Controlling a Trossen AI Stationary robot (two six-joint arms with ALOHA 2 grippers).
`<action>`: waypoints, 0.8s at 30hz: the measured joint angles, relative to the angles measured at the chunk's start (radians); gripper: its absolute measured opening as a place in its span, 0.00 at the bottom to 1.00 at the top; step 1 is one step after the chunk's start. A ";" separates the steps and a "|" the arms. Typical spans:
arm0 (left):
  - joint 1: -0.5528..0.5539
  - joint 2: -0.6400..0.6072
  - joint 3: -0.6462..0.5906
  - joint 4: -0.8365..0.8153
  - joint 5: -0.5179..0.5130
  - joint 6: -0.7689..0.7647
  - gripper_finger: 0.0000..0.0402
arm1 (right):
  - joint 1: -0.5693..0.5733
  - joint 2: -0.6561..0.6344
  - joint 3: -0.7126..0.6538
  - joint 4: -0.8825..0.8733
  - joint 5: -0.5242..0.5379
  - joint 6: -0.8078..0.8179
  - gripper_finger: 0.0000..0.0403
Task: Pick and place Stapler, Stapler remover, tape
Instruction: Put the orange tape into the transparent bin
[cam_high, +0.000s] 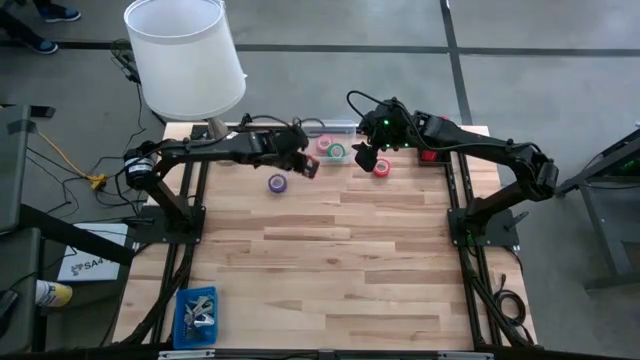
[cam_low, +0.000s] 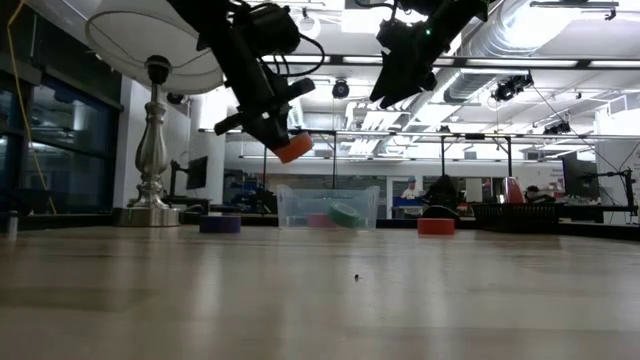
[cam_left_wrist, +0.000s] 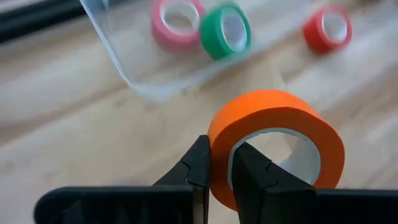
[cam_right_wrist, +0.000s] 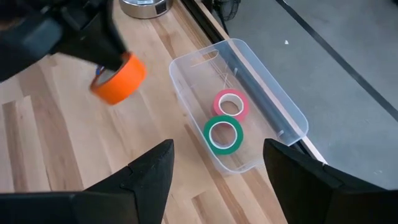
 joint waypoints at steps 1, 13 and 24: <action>0.015 0.000 0.000 0.015 -0.001 0.000 0.08 | 0.000 0.000 0.000 0.000 0.005 0.000 0.59; 0.143 0.140 0.023 0.217 0.037 0.000 0.08 | 0.000 0.000 0.000 0.001 0.012 0.000 0.59; 0.165 0.293 0.259 0.080 -0.074 0.086 0.08 | 0.000 0.000 0.000 0.000 0.011 0.001 0.59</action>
